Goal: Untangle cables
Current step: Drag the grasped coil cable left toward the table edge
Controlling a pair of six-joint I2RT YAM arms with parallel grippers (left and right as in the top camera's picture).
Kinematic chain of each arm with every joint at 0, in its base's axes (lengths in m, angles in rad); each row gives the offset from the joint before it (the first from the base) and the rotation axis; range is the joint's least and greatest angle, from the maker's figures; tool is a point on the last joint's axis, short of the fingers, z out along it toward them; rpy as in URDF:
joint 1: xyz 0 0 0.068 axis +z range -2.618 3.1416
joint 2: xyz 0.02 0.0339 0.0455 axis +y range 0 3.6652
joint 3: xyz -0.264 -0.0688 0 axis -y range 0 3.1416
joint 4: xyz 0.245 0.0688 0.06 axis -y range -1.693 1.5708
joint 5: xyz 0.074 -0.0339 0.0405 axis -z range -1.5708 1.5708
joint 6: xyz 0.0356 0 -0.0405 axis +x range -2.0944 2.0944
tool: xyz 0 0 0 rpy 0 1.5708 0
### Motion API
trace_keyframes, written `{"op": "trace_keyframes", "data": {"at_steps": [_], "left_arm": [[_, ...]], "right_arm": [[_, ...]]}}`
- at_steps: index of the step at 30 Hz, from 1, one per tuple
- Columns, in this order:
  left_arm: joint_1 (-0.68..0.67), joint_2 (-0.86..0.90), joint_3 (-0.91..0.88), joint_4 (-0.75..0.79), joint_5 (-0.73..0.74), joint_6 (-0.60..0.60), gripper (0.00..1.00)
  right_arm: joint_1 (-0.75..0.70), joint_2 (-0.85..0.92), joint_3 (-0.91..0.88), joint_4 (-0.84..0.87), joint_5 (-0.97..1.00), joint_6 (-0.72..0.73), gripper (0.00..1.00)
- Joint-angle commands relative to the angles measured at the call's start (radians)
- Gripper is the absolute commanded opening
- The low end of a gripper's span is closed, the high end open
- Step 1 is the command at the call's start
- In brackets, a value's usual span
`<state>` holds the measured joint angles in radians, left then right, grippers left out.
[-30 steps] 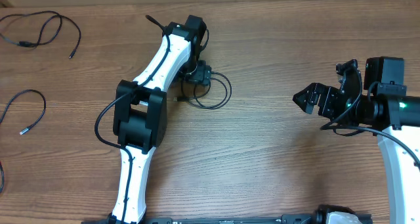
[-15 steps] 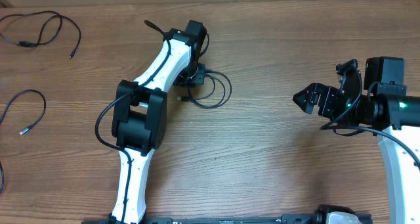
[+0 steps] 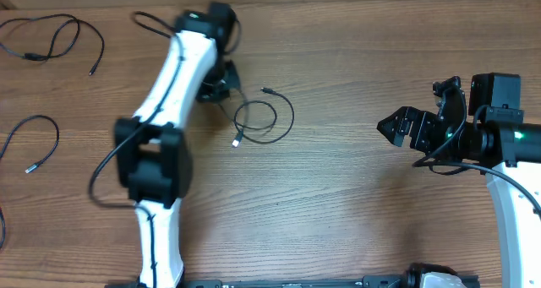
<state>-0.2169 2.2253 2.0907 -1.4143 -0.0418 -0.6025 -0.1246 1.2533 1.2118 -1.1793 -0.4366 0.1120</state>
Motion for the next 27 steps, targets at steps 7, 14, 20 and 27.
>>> {"op": "trace_keyframes", "data": {"at_steps": [7, 14, 20, 27], "left_arm": [[0.214, -0.272, 0.035, -0.156, -0.047, -0.111, 0.04], [0.386, -0.362, 0.035, -0.267, -0.056, -0.142, 0.04], [0.507, -0.407, 0.033, -0.275, -0.118, -0.131, 0.04], [0.706, -0.41, 0.019, -0.275, -0.124, -0.107, 0.04]], "right_arm": [[-0.003, 0.0, 0.025, 0.003, 0.01, -0.001, 1.0], [-0.003, 0.0, 0.025, 0.003, 0.01, -0.001, 1.0], [-0.003, 0.0, 0.025, 0.003, 0.01, -0.001, 1.0], [-0.003, 0.0, 0.025, 0.003, 0.01, -0.001, 1.0]]}}
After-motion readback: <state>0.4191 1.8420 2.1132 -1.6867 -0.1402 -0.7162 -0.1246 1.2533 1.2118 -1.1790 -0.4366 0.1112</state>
